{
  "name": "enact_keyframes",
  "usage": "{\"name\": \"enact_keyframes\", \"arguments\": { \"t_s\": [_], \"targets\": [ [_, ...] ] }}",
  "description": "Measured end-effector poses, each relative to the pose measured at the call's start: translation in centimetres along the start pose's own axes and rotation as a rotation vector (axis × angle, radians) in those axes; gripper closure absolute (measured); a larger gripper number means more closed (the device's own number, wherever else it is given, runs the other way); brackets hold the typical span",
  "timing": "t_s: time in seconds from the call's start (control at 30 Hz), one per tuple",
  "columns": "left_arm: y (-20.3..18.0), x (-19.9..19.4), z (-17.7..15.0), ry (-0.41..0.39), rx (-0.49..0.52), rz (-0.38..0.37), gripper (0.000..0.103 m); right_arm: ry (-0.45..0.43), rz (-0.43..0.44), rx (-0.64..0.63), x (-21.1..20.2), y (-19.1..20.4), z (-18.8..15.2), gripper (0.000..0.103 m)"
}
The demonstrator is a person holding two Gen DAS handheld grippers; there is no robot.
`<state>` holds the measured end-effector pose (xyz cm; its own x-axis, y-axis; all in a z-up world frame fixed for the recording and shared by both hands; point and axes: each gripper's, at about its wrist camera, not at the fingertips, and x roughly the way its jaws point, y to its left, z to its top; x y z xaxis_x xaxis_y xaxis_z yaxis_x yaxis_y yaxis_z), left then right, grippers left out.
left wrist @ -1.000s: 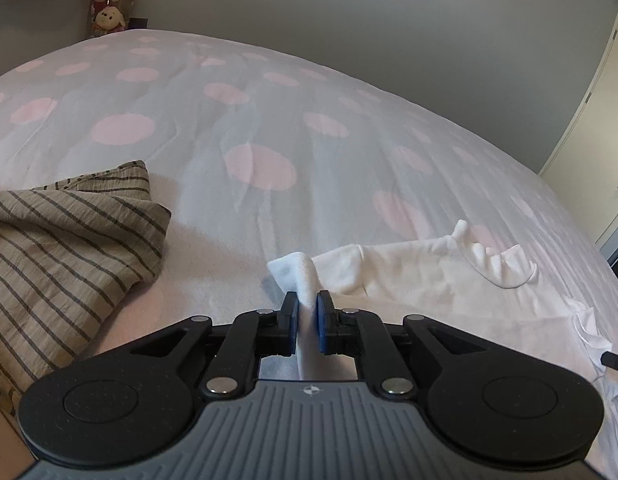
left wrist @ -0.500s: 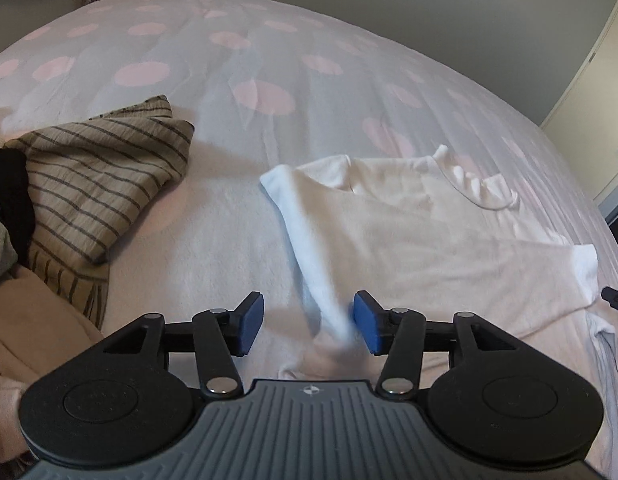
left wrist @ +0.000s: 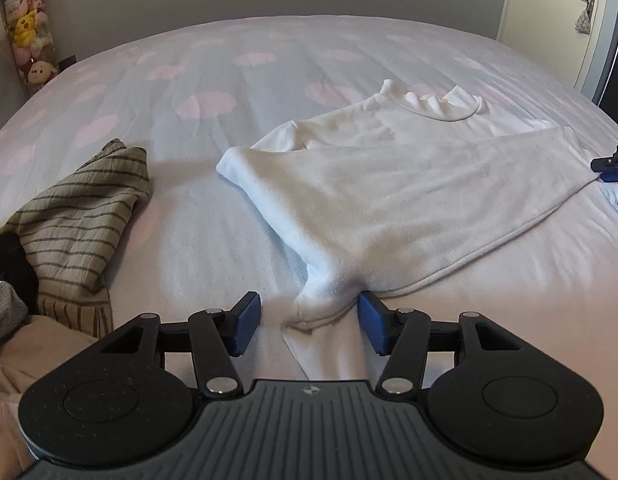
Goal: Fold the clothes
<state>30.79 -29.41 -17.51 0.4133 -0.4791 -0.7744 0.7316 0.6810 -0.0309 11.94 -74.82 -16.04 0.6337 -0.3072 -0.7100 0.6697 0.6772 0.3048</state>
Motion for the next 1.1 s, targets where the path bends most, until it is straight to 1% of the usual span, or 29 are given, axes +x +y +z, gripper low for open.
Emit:
{"name": "enact_keyframes", "arguments": {
  "t_s": [0.07,0.1,0.13,0.2,0.3,0.43,0.53,0.57,0.6,0.63,0.67,0.7,0.73,0.8,0.87,0.93,0.97,1.03,1.1],
  "targets": [
    [0.2,-0.1,0.3,0.011,-0.016,-0.041,0.089,-0.004,0.013,0.007,-0.3,0.3,0.1,0.085],
    [0.3,-0.3,0.5,0.015,-0.019,-0.051,0.091,-0.011,0.014,0.001,-0.7,0.5,0.2,0.09],
    [0.4,-0.4,0.8,0.023,-0.025,-0.048,0.092,-0.021,0.014,-0.004,-1.2,0.9,0.3,0.091],
    [1.3,-0.6,1.0,0.042,-0.067,-0.051,0.092,-0.036,0.001,-0.006,-2.3,1.4,0.8,0.092],
    [2.8,-0.5,1.1,0.077,-0.137,-0.067,0.093,-0.024,-0.02,0.009,-3.3,1.8,0.8,0.092],
    [3.0,-0.4,1.1,0.095,-0.138,-0.07,0.093,0.028,-0.053,0.0,-2.0,1.1,-0.3,0.092],
    [3.1,-0.4,1.2,0.1,-0.13,-0.074,0.092,0.068,-0.06,0.032,-0.9,0.0,-1.1,0.091],
    [3.2,-0.6,1.2,0.097,-0.136,-0.08,0.089,0.063,-0.052,0.043,-1.0,-0.3,-1.1,0.089],
    [3.4,-0.7,1.3,0.093,-0.141,-0.085,0.087,0.056,-0.039,0.056,-1.4,-0.5,-0.9,0.08],
    [3.6,-0.9,1.4,0.089,-0.147,-0.09,0.083,0.048,-0.033,0.062,-2.0,-0.6,-0.7,0.076],
    [3.8,-1.0,1.4,0.086,-0.153,-0.096,0.081,0.04,-0.035,0.05,-2.8,-0.8,-0.4,0.072],
    [4.0,-1.3,1.6,0.073,-0.159,-0.099,0.08,0.032,-0.037,0.035,-3.6,-1.0,0.0,0.073],
    [4.1,-1.5,1.8,0.06,-0.168,-0.103,0.077,0.024,-0.04,0.019,-4.4,-1.2,0.4,0.072],
    [4.5,-2.0,2.1,0.034,-0.187,-0.113,0.07,0.004,-0.09,-0.023,-6.1,-2.1,1.6,0.071],
    [4.8,-2.2,2.4,0.008,-0.212,-0.09,0.064,-0.012,-0.172,-0.049,-7.6,-3.7,3.0,0.071],
    [5.1,-2.4,2.6,-0.009,-0.239,-0.064,0.064,-0.02,-0.263,-0.059,-8.7,-5.5,4.4,0.071],
    [5.3,-2.4,2.7,-0.013,-0.255,-0.051,0.064,-0.019,-0.322,-0.065,-9.2,-6.7,5.2,0.069],
    [5.6,-2.4,2.8,-0.017,-0.278,-0.03,0.064,0.0,-0.437,-0.078,-9.5,-8.7,6.6,0.065],
    [5.7,-2.3,2.8,-0.019,-0.289,-0.015,0.064,0.026,-0.538,-0.084,-9.5,-11.0,8.1,0.063]
  ]
}}
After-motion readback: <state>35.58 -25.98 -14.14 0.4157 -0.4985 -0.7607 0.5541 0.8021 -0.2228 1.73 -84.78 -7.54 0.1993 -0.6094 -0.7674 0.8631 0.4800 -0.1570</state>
